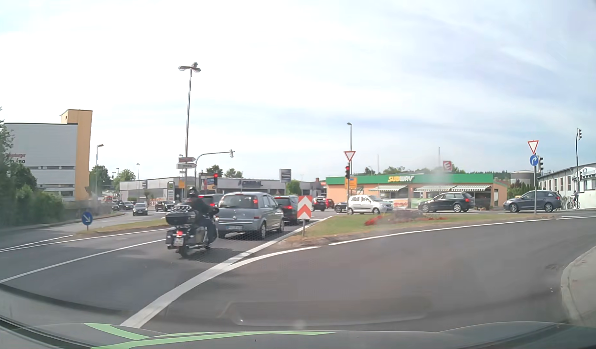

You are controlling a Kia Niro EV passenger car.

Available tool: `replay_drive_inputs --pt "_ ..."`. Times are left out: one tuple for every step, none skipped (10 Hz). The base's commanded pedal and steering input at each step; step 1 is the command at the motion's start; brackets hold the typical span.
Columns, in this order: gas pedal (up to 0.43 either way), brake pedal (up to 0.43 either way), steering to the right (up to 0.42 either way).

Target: Follow the waypoints while adhering to traffic rules and regulations

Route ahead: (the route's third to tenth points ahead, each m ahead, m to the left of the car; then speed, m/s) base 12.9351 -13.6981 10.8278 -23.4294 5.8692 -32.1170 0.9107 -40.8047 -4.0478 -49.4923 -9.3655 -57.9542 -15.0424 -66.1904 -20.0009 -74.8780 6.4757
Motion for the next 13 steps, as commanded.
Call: replay_drive_inputs --pt "0.000 0.128 0.260" --pt "0.000 0.110 0.275" --pt "0.000 0.043 0.290" --pt "0.000 0.000 0.300" --pt "0.000 0.000 0.306" --pt "0.000 0.000 0.313" --pt "0.000 0.000 0.316" --pt "0.000 0.000 0.318" --pt "0.000 0.000 0.320" --pt "0.079 0.000 0.318" --pt "0.098 0.000 0.322" --pt "0.098 0.000 0.328" --pt "0.098 0.000 0.333"
